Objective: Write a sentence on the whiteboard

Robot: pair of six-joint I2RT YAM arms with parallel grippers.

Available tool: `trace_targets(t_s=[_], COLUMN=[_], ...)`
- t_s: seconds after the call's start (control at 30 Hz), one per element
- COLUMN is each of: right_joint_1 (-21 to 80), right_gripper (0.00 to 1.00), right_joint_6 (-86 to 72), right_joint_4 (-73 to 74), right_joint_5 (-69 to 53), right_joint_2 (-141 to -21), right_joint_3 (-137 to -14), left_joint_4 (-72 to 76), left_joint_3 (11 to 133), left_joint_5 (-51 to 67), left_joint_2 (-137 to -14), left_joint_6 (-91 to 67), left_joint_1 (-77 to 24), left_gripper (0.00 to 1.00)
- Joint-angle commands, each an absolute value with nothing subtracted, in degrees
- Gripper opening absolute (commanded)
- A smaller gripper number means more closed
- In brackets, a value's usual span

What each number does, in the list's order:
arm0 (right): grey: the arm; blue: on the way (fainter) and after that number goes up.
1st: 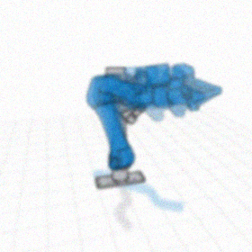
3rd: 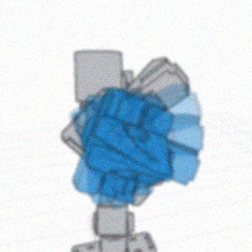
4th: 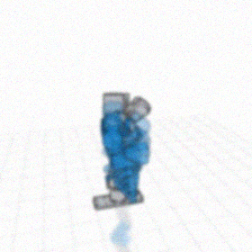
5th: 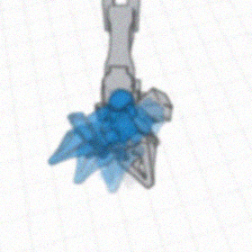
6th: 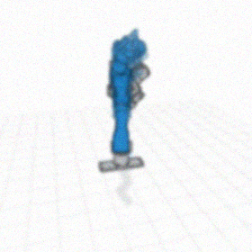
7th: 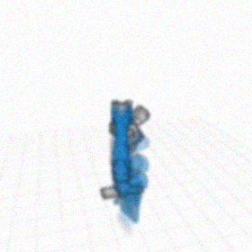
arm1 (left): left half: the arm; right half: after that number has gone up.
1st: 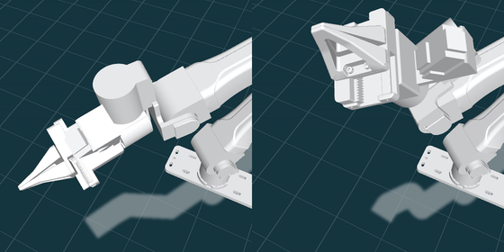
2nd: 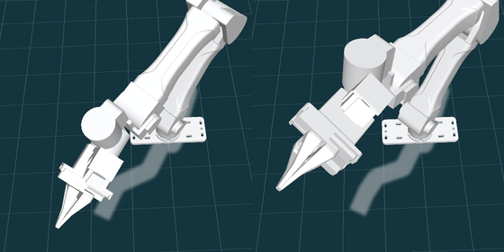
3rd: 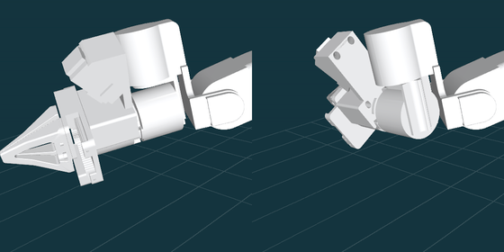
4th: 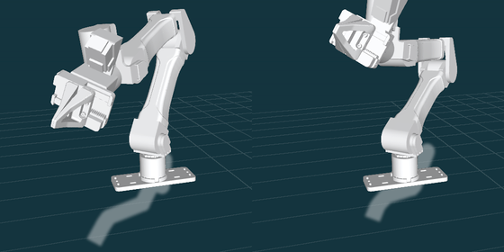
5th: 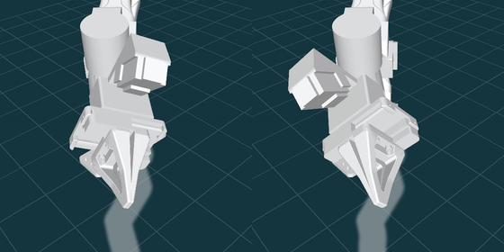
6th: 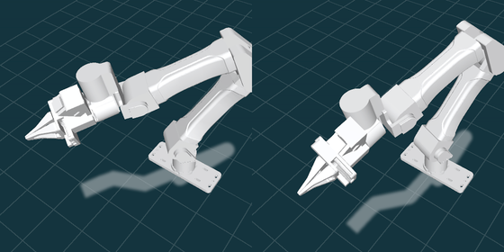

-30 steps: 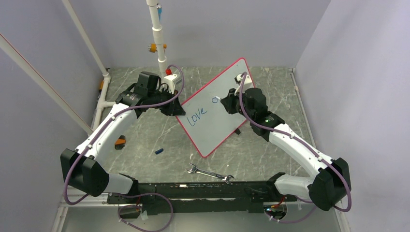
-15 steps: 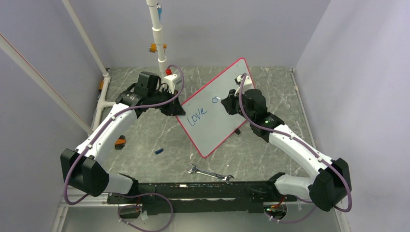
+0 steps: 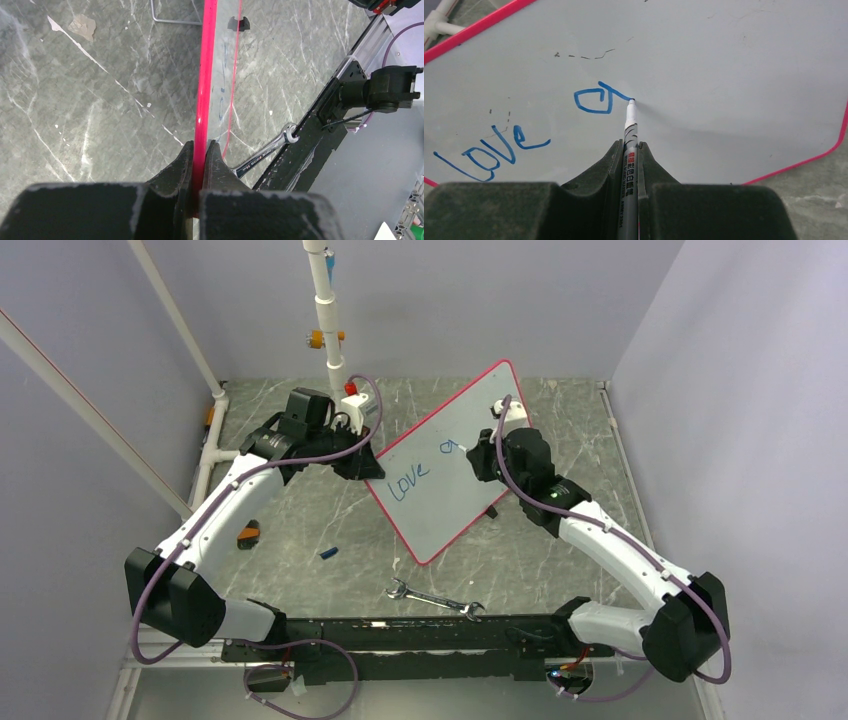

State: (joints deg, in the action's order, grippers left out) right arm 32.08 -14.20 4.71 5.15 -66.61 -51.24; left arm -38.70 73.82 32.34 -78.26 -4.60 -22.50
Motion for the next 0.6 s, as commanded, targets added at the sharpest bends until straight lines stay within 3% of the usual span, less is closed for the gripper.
trace_targets(t_s=[0.0, 0.57], right_joint_1=[32.14, 32.04], right_gripper=[0.0, 0.0], right_joint_6=[-14.76, -14.97], right_joint_4=[5.66, 1.37], right_joint_5=[8.64, 8.2], right_joint_2=[-63.54, -66.44], right_joint_3=[-52.91, -59.28], left_joint_4=[-43.21, -43.25], left_joint_3=[73.48, 73.47], left_joint_5=[15.73, 15.56], left_joint_2=[-79.98, -80.2], left_joint_6=[3.16, 3.19], left_joint_1=[-22.41, -22.38], left_gripper=[0.0, 0.0])
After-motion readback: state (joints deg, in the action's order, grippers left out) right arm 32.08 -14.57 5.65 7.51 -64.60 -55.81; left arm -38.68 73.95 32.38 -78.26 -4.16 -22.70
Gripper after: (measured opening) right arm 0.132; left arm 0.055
